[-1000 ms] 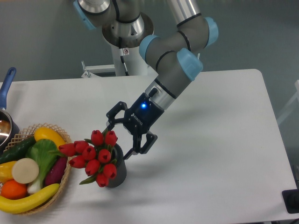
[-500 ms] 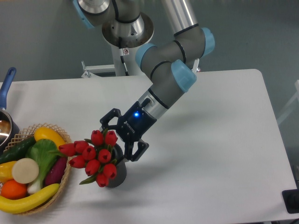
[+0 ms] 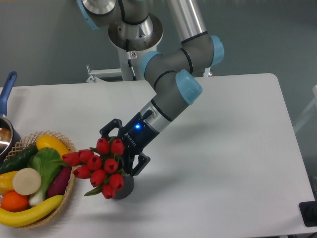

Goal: Pick up the flowers from the vase
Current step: 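Lower the gripper around the tulip stems and close it on them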

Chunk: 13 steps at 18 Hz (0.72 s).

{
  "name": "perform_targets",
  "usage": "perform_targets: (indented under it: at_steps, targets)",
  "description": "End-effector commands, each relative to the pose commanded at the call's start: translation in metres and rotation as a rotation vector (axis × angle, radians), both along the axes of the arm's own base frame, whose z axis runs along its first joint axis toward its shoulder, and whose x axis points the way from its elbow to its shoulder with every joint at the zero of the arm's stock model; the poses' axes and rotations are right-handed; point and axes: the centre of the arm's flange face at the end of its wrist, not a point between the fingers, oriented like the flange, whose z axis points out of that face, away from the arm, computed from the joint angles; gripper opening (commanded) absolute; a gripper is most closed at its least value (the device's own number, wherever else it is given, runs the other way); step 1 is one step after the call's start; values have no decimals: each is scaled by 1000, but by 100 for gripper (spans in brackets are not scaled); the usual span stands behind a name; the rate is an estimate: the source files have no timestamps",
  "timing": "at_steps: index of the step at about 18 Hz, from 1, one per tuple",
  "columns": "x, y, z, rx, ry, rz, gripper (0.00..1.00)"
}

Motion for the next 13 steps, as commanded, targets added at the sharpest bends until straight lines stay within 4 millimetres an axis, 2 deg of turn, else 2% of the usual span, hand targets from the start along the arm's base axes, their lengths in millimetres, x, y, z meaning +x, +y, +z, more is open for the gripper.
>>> perform_targets:
  at_steps: [3, 4, 5, 10, 13]
  targets:
    - [0, 0, 1, 1, 1, 0, 65]
    - [0, 0, 1, 2, 0, 0, 60]
    - [0, 0, 0, 1, -1, 0, 59]
    - [-2, -2, 0, -2, -12, 10, 38]
    - [-4, -4, 2, -5, -18, 20, 36]
